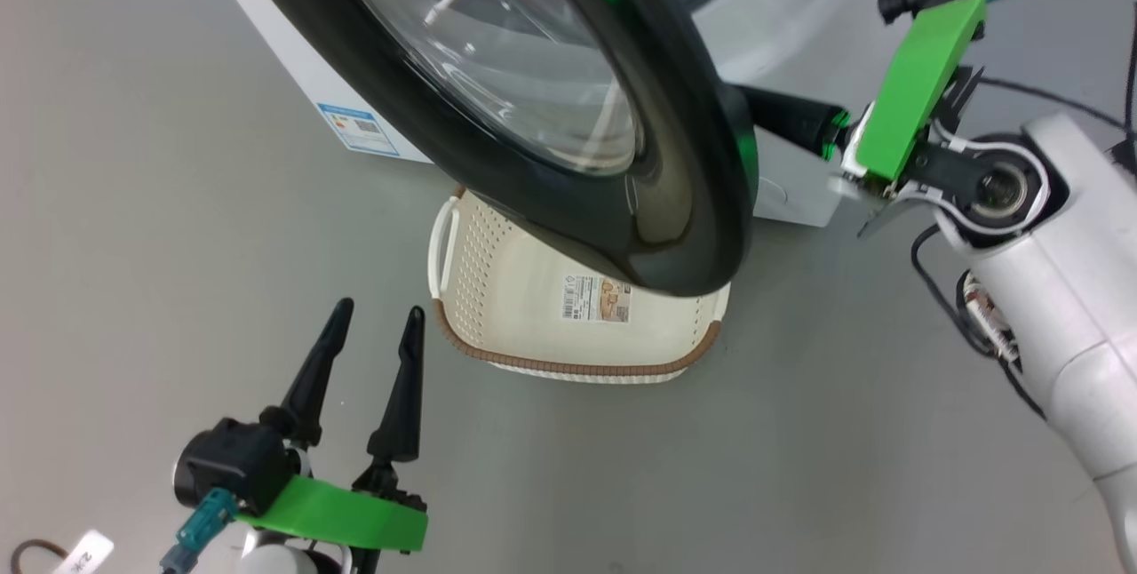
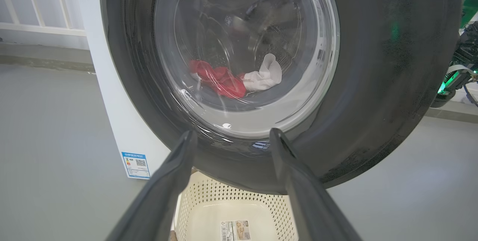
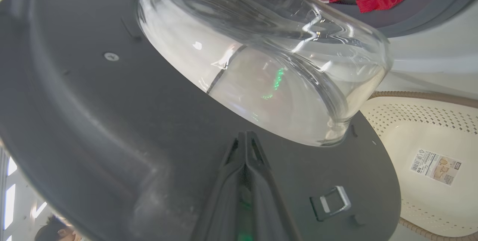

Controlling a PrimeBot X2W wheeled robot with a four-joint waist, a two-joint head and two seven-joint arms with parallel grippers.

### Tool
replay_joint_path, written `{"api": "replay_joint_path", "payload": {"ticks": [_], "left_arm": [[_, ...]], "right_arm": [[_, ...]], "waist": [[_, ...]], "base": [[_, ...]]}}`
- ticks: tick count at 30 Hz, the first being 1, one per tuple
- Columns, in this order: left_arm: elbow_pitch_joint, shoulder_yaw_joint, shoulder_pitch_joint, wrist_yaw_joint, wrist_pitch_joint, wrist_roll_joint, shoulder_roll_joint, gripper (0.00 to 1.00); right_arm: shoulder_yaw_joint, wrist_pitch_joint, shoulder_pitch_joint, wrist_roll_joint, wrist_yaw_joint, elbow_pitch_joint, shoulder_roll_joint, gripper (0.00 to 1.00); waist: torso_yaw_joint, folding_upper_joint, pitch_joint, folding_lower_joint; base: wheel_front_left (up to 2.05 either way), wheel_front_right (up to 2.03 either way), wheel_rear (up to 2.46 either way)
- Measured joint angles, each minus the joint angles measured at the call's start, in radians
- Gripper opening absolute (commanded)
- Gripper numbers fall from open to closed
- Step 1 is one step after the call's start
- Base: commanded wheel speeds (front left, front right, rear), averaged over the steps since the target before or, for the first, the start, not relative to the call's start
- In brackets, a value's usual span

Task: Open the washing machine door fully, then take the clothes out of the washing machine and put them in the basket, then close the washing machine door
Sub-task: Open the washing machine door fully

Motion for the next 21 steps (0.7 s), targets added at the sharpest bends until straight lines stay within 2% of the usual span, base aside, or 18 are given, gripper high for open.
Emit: {"api": "replay_joint_path", "payload": {"ticks": [21], "left_arm": [[0.003, -0.011, 0.061, 0.027, 0.000, -0.007, 0.001, 1.00]], "right_arm": [[0.065, 0.075, 0.171, -0.017, 0.000, -0.136, 0.081, 0.00]], "waist": [[0.096, 0.0000, -0.096, 0.0000]], "base": [[0.00, 0.00, 0.00]]}}
